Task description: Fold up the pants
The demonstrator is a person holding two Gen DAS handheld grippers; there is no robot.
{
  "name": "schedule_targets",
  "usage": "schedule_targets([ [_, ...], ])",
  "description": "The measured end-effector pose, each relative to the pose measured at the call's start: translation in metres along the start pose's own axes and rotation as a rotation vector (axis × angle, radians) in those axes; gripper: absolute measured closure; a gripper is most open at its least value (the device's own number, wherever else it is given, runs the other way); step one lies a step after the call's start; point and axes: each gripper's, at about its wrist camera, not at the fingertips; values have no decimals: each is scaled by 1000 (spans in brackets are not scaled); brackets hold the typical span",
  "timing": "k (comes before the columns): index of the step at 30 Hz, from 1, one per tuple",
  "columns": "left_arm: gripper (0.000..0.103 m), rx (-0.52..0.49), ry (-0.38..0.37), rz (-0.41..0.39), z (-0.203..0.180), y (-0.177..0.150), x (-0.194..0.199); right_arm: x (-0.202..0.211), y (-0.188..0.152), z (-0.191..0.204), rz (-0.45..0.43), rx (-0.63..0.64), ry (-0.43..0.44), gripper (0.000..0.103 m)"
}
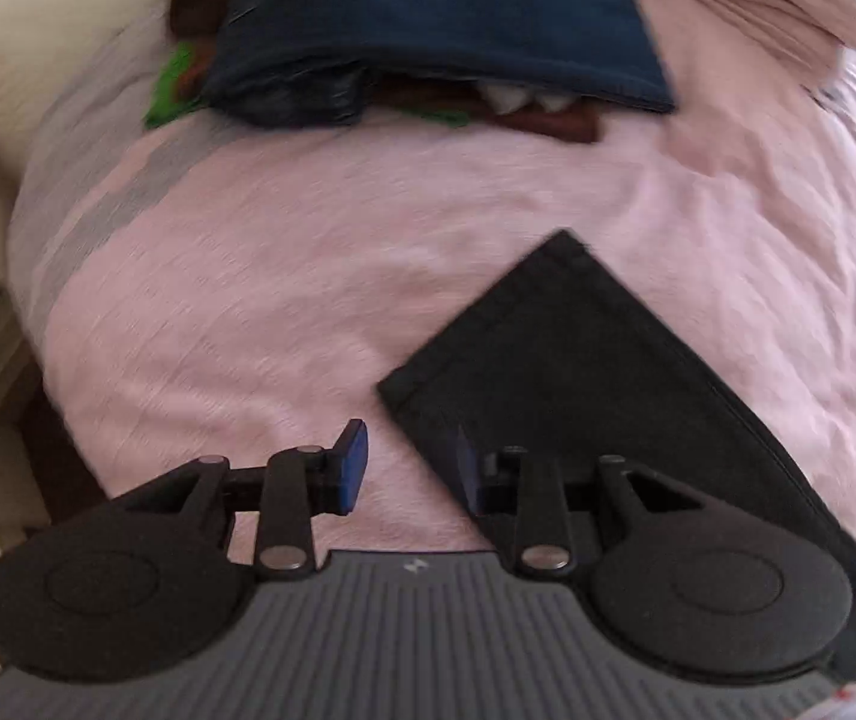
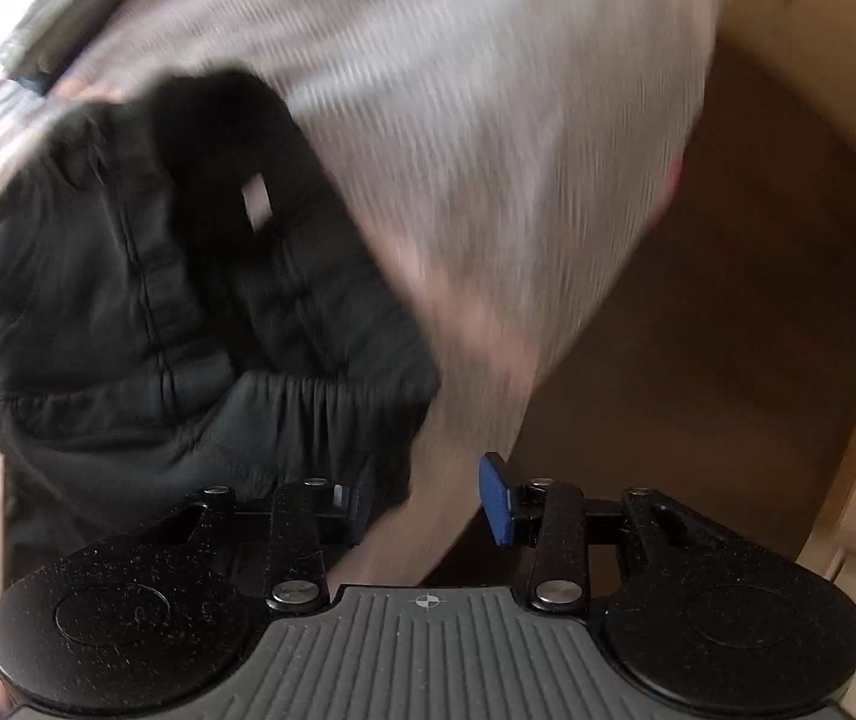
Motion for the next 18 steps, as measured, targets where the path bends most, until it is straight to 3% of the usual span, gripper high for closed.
schedule_targets([
  [2,71,-56,-60,-32,-20,0,6,15,8,13,-154,84,97,66],
  [4,70,-86,-127,-54,-41,2,9,17,23,25,-234,106,253,66],
  [7,66,-127,-218,-71,-79,4,13,-8,44,44,-248,140,457,66],
  [10,66,-154,-284,-77,-115,3,15,-53,63,58,-247,186,488,66],
  [13,66,-175,-323,-91,-142,1,17,-91,78,63,-239,149,567,67],
  [15,66,-193,-324,-103,-161,0,22,-93,85,67,-251,155,629,95],
  [18,66,-207,-338,-120,-184,0,28,-57,106,60,-372,107,748,103],
])
Point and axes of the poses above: each gripper's, at about its wrist camera, not at the fingertips, and x roughly against the way its jaws point, z to its left, y to its top, and after that the axes turned 2 degrees about -x, right-handed
